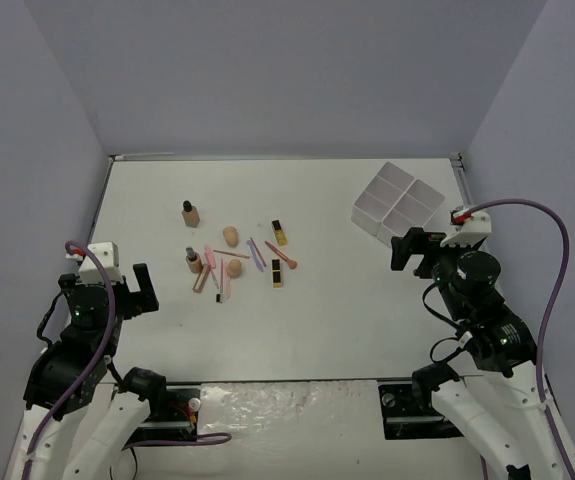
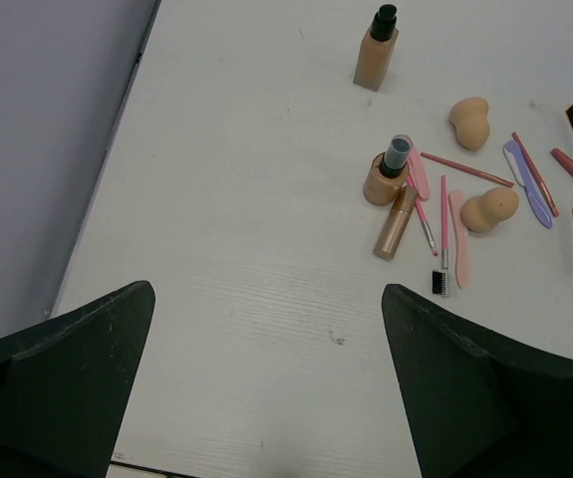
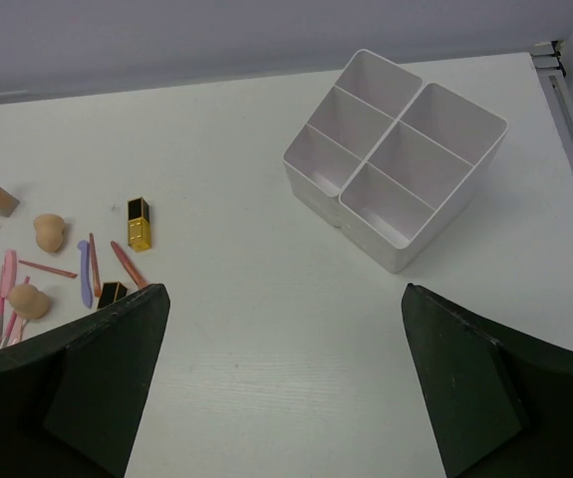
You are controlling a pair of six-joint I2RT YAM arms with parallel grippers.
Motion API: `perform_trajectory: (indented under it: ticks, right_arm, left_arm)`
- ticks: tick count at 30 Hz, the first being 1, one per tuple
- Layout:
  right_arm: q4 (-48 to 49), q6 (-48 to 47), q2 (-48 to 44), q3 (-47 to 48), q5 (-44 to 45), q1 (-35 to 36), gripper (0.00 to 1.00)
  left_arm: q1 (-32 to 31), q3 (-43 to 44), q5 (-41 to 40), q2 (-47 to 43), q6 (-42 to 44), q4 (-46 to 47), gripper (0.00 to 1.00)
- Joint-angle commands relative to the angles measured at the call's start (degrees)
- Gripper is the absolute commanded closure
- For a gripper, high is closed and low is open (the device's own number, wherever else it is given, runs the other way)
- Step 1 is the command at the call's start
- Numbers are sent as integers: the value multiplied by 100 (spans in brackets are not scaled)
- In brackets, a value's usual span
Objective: Organize the makeup
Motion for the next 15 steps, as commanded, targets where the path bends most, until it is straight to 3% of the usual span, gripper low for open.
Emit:
perform_trajectory:
  ticks: [1, 8, 15]
  right_arm:
    - [331, -77, 153, 267, -46, 40, 0]
    - [325, -219, 559, 443, -259, 36, 0]
    - [303, -298, 1634, 984, -583, 45, 0]
  left_arm:
    - [-32, 64, 44, 162, 28, 280, 3]
    - [-32, 46, 52, 319, -92, 381, 3]
    - [-32, -21, 73, 545, -268, 607, 3]
